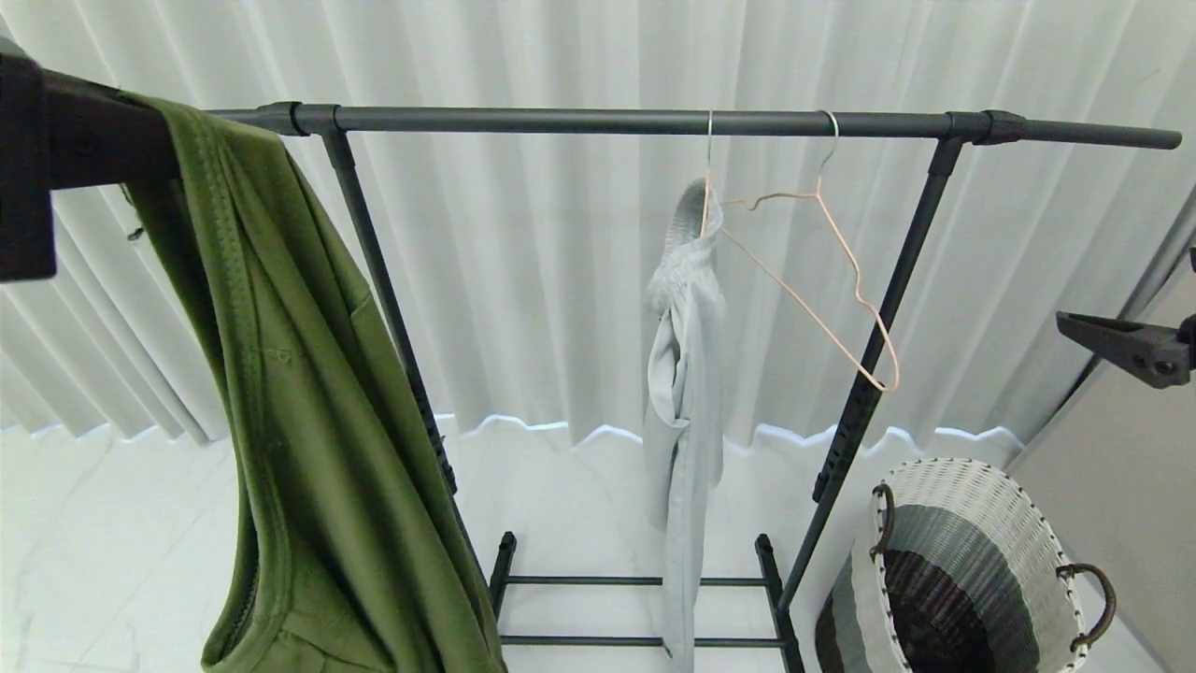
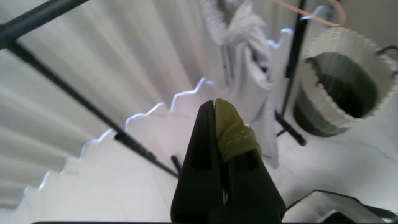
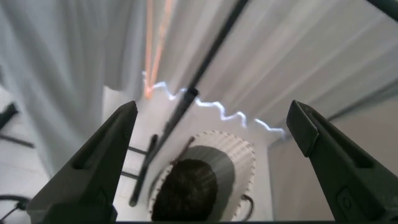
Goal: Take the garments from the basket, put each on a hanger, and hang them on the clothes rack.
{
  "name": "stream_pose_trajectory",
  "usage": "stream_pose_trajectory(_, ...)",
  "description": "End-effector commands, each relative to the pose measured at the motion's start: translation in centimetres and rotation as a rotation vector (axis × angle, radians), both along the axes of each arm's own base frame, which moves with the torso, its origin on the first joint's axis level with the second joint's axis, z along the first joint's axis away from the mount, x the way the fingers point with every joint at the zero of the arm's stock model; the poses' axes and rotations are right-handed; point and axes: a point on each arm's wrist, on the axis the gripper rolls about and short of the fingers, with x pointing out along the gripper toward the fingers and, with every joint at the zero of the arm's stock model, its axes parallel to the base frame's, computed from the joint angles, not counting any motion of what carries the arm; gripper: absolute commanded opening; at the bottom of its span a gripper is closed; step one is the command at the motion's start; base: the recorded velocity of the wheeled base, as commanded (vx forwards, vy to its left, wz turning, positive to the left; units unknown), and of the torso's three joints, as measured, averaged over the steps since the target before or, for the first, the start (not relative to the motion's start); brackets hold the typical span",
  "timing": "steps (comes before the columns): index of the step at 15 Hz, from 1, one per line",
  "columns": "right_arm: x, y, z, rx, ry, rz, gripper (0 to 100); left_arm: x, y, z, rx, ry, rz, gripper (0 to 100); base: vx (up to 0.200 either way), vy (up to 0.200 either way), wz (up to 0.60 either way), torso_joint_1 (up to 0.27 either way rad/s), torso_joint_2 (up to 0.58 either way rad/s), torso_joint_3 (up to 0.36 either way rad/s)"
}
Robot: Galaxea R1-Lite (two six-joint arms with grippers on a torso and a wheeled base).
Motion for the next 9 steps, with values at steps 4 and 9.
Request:
stream_pose_trajectory(4, 1.6, 1.0, -0.6, -0.001, 0.039, 0.070, 100, 0.7, 0.3, -0.5, 0.010, 0.018, 0.059, 0, 0.150, 0.000, 0.00, 0.004, -0.01, -0.003)
stream_pose_trajectory(9, 4.0, 2.2, -1.1, 0.038, 0.101, 0.060, 100, 0.7, 0.3, -0.5, 0.011, 0.019, 0.061, 0, 0.200, 0.000, 0.00, 0.007, 0.00, 0.000)
